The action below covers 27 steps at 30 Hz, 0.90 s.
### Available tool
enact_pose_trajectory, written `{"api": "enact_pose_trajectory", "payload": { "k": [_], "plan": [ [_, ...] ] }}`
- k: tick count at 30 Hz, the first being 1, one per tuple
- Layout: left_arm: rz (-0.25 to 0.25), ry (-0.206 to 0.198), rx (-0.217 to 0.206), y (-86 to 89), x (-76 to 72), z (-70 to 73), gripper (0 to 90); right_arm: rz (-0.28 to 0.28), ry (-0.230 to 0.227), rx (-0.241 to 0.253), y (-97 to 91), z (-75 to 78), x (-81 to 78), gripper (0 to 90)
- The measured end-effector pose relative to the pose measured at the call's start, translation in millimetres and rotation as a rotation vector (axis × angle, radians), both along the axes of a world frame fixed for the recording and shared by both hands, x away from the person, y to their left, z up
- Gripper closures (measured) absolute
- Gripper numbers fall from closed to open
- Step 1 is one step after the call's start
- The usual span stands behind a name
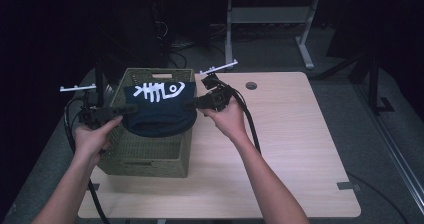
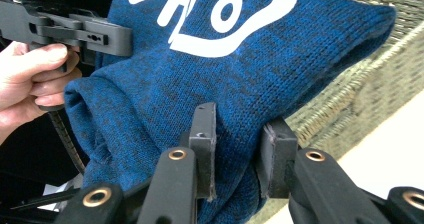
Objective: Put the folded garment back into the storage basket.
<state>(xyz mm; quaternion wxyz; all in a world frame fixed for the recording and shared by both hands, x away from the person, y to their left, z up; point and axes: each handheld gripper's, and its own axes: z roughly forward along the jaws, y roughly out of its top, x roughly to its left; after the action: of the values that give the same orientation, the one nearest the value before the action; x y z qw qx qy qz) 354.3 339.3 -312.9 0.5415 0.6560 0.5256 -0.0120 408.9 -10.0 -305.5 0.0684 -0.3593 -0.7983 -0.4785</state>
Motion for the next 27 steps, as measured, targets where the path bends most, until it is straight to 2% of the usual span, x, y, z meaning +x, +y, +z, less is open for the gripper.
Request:
{"api": "enact_pose_trajectory", "payload": {
  "k": [6,27],
  "plan": [
    [0.019,0.002,0.004,10.0,-2.2,-1.4,66.9,0.012,-0.001,-0.001,12.2,-1.0,1.1,71.8],
    [0.064,0.023,0.006,33.2,-2.6,-10.0,65.7,0.017,0.011,0.008,37.3,-9.6,5.0,71.5]
  ]
}}
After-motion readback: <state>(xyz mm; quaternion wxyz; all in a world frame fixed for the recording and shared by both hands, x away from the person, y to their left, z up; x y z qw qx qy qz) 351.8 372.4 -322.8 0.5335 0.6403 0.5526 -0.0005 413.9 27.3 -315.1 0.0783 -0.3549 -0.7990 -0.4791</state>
